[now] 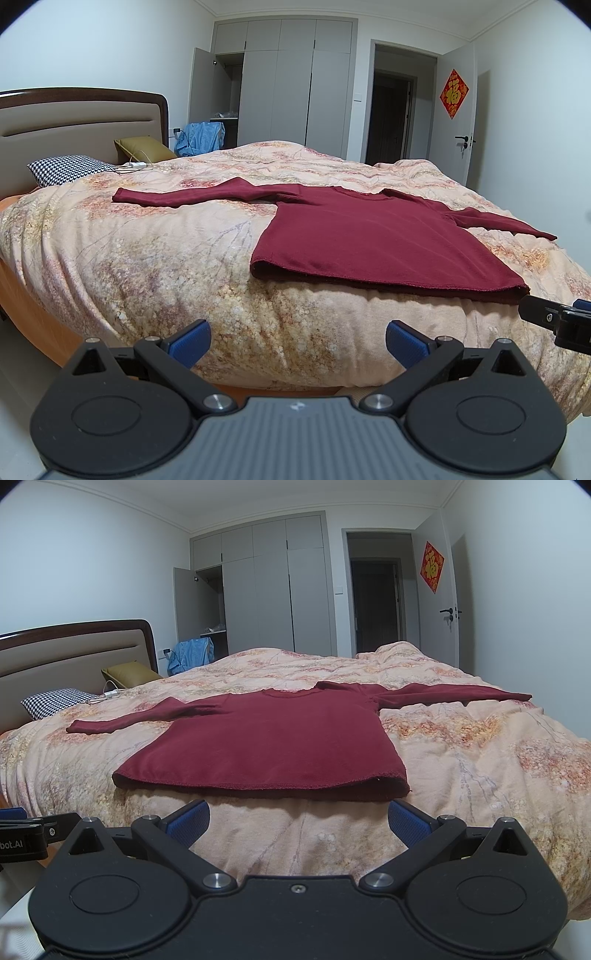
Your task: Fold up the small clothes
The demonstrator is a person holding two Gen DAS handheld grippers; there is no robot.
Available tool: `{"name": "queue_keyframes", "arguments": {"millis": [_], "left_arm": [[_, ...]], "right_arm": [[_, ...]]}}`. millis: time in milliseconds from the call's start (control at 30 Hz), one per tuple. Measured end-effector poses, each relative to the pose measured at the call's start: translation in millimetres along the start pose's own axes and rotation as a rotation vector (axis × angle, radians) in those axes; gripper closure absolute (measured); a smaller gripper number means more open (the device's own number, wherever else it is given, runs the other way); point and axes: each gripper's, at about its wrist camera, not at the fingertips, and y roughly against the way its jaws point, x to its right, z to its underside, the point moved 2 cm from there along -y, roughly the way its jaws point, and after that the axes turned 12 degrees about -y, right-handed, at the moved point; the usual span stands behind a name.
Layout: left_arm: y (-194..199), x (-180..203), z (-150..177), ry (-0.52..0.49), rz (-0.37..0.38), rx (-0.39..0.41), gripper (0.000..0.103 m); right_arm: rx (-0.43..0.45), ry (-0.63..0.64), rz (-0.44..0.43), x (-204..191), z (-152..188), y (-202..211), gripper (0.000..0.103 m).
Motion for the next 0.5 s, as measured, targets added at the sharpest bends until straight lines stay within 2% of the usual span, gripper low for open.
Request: {"name": "queue_keyframes", "arguments": {"millis": [500], "left_arm": [[0.1,-1.5,1.6,0.000,0.000,-0.003,0.000]], "right_arm": [[-0.008,-0.005,0.000,1.9,-0.6,0.8,0.000]]}}
